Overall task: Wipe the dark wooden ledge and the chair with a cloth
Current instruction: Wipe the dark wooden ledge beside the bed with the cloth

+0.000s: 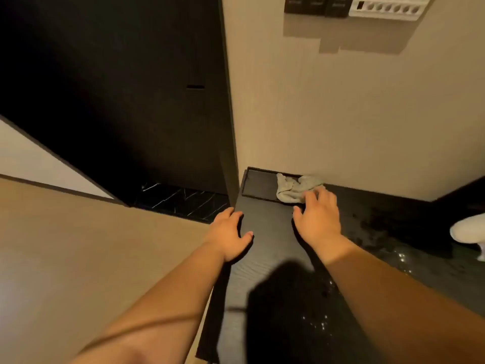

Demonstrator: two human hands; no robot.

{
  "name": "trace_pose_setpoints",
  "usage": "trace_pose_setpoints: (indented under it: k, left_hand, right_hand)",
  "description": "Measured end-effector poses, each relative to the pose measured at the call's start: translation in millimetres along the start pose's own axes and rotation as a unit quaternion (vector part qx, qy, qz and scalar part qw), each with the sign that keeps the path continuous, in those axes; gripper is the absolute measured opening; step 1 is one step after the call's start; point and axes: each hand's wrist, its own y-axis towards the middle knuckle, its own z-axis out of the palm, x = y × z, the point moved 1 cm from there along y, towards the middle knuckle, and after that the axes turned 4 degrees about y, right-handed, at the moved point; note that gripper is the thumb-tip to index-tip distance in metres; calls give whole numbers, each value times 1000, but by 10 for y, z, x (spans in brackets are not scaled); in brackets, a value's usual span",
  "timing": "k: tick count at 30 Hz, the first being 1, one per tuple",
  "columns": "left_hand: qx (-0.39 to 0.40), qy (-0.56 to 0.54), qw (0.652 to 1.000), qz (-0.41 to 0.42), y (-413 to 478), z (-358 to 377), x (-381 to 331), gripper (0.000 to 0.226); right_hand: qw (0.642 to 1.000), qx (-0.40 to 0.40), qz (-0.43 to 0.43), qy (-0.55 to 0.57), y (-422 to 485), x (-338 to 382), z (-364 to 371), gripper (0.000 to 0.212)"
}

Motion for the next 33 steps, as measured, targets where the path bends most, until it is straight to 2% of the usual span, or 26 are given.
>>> trace_pose_setpoints:
  k: [3,6,8,11,13,16,18,20,22,26,28,30,31,33]
  left_hand:
    - [5,4,1000,10,155,109,81,81]
    - [1,1,1000,19,236,274,102,85]
    - [-15,9,999,30,282,362,130,89]
    - [-18,22,999,31,298,447,162,92]
    - [-15,22,999,35,299,453,167,91]
    - [-8,24,999,40,281,384,171,89]
    - [0,31,998,51,243,317,173,85]
    - [4,36,998,53,181,241,183,82]
    - [4,46,997,55,120,186,200,81]
    - [1,57,996,69,20,157,213,81]
    - [8,57,996,74,-5,195,225,81]
    - [16,61,995,75,-19,268,249,83]
    - [16,65,995,75,-28,314,260,84]
    - [5,73,994,81,-59,409,271,86]
  right_hand:
    - [998,1,-1,-60,166,55,106,57]
    - [994,18,-48,-98,325,40,198,65]
    - [993,15,-60,-103,397,16,253,60]
    - [991,13,-60,-116,482,19,309,39]
    - [990,-27,-70,-120,519,22,293,27]
    - [991,-100,-58,-74,483,76,123,22]
    - [992,-116,-44,-39,385,158,-57,19]
    - [994,-101,-31,-17,236,241,-258,20]
    - [998,-53,1,15,65,261,-399,22]
    - [999,-1,23,48,-259,149,-350,24]
    - [995,23,52,88,-368,54,-193,36]
    - [993,53,86,69,-464,-91,18,55]
    - [994,60,83,34,-520,-161,132,61]
    - [999,41,-6,-24,-632,-261,325,65]
